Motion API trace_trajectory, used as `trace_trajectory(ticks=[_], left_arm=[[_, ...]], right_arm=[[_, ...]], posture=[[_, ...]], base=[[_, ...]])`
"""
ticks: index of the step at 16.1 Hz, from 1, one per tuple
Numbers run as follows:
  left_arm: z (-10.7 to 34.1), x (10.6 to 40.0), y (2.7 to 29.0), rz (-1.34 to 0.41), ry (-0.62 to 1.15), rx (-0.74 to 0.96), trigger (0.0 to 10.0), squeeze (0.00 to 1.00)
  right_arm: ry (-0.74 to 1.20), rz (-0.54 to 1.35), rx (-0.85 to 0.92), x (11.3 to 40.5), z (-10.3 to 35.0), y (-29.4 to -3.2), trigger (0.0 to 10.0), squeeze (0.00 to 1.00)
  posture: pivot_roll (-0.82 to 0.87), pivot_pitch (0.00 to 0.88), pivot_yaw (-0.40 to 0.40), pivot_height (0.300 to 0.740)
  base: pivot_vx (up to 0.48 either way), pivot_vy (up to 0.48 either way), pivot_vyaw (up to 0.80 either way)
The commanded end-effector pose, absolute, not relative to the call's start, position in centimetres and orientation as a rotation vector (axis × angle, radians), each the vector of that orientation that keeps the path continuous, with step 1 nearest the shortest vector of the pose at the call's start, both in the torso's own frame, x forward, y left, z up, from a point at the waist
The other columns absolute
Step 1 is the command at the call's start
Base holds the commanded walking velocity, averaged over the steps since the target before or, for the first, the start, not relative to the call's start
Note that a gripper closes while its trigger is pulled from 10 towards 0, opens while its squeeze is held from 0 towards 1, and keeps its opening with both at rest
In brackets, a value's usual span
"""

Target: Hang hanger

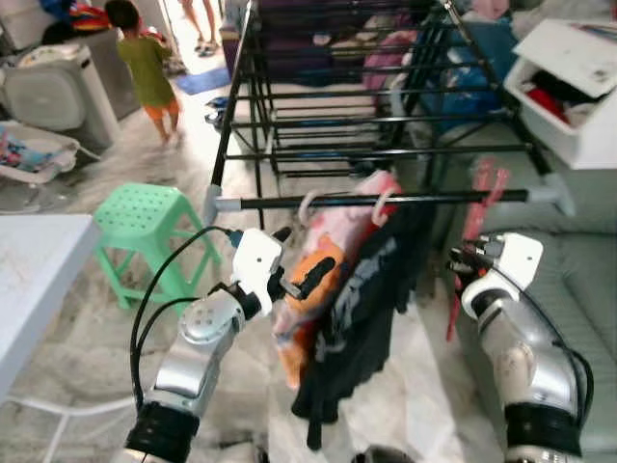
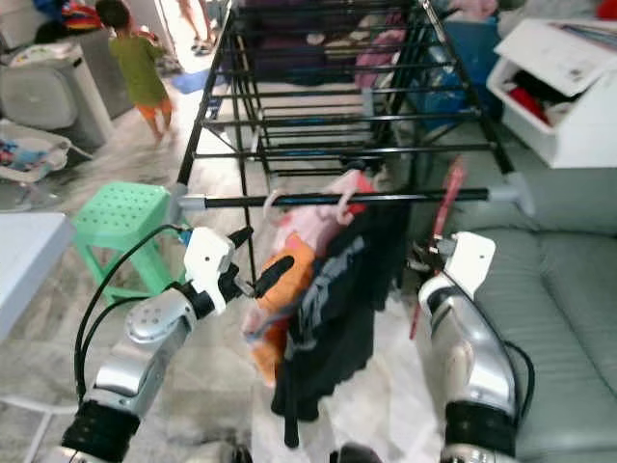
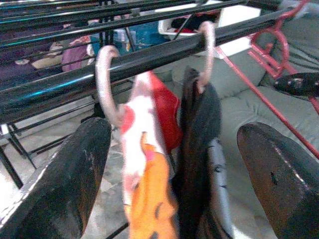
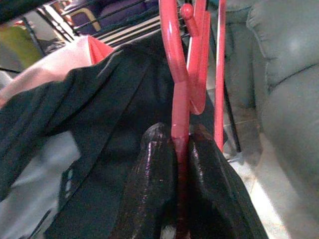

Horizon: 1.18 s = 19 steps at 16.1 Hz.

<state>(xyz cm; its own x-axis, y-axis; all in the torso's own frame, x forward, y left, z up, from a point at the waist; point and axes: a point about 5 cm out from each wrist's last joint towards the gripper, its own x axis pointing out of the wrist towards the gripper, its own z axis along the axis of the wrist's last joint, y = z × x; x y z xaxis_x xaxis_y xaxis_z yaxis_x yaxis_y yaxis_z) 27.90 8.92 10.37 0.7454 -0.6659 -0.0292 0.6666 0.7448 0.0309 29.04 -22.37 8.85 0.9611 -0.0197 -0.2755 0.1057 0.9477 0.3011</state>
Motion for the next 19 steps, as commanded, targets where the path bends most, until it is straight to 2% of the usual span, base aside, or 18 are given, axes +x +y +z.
trace_trajectory(ticks=[1, 3, 6, 7, 8, 10, 13, 19], left_arm=[[10.7, 28.0, 9.1, -0.73, 0.012, 0.05, 10.0, 0.0], [10.7, 27.8, 9.1, -0.735, 0.018, 0.056, 10.0, 0.0], [10.8, 27.8, 9.3, -0.734, 0.021, 0.065, 10.0, 0.0], [10.8, 27.7, 9.5, -0.73, 0.022, 0.072, 10.0, 0.0], [10.9, 27.7, 9.5, -0.728, 0.022, 0.074, 10.0, 0.0], [10.9, 27.6, 9.7, -0.73, 0.024, 0.079, 10.0, 0.0], [11.1, 27.2, 10.3, -0.73, 0.03, 0.092, 10.0, 0.0], [10.9, 25.6, 11.6, -0.734, 0.09, 0.126, 10.0, 0.0]], right_arm=[[0.234, 0.0, 0.356, 29.9, 10.2, -22.1, 10.0, 0.0], [0.269, 0.06, 0.441, 30.7, 10.7, -22.8, 10.0, 0.0], [0.3, 0.086, 0.421, 31.3, 11.0, -23.8, 10.0, 0.0], [0.309, 0.082, 0.465, 31.7, 11.2, -24.4, 10.0, 0.0], [0.327, 0.097, 0.508, 31.9, 11.2, -24.5, 10.0, 0.0], [0.375, 0.14, 0.451, 32.2, 11.0, -24.4, 10.0, 0.0], [0.399, 0.172, 0.522, 33.5, 11.8, -24.8, 10.0, 0.0], [0.428, 0.102, 0.525, 34.5, 11.6, -27.5, 10.0, 0.0]], posture=[[-0.03, 0.0, 0.033, 0.74], [-0.02, 0.0, 0.038, 0.74], [-0.02, 0.0, 0.041, 0.74], [-0.01, 0.0, 0.042, 0.74], [-0.01, 0.0, 0.044, 0.74], [0.0, 0.0, 0.045, 0.74], [0.03, 0.014, 0.048, 0.74], [0.1, 0.04, 0.077, 0.74]], base=[[0.0, 0.0, 0.0], [0.0, 0.0, 0.0], [0.0, 0.0, 0.0], [0.0, 0.0, 0.0], [0.0, 0.0, 0.0], [0.0, 0.0, 0.0], [0.0, 0.0, 0.0], [0.0, 0.0, 0.0]])
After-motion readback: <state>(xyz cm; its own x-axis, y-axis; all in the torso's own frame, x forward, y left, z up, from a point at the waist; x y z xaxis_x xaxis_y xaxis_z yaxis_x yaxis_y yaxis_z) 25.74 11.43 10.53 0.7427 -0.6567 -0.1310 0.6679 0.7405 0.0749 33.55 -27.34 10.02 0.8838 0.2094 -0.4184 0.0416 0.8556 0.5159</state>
